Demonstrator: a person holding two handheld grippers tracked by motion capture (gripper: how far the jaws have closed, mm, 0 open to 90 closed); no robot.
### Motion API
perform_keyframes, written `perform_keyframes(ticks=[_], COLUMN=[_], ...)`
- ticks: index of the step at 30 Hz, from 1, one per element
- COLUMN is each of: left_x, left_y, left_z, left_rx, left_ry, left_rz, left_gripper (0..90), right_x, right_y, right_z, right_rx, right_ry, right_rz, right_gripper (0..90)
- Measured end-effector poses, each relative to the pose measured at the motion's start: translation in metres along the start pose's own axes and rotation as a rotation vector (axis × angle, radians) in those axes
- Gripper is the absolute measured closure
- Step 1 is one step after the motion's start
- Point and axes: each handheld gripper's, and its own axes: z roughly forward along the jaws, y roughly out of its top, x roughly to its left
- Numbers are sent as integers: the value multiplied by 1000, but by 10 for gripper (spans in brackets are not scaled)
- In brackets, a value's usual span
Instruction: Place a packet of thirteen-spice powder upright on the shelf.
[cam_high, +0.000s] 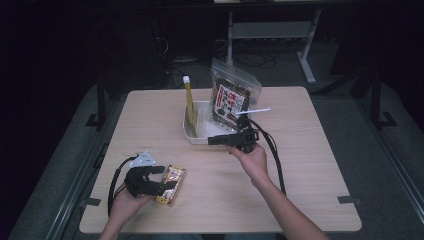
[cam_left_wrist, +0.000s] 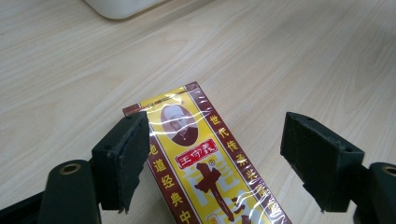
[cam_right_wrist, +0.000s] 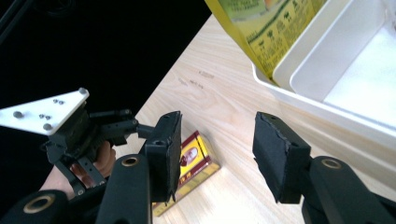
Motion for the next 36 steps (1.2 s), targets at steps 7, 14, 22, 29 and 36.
perform_keyframes(ticks=[7, 14, 22, 29, 36], left_x=[-5, -8, -11, -12, -14], left_y=[-3, -6, -10, -12, -11], left_z=[5, 10, 20, 25, 31], left_rx=[26, 51, 94, 130, 174], left_ry=[36, 94, 119, 137, 157], left_rz=[-5, -22, -20, -26, -17], left_gripper=[197, 181, 179, 172, 204], right_x=[-6, -8, -5, -5, -4], right_y=[-16, -28, -32, -34, -35], right_z=[0, 1, 3, 6, 9], right_rx=[26, 44, 50, 57, 80], right_ry=[0, 4, 5, 4, 2], right_rz=[5, 4, -1, -4, -14], right_gripper=[485, 475, 464, 451, 443])
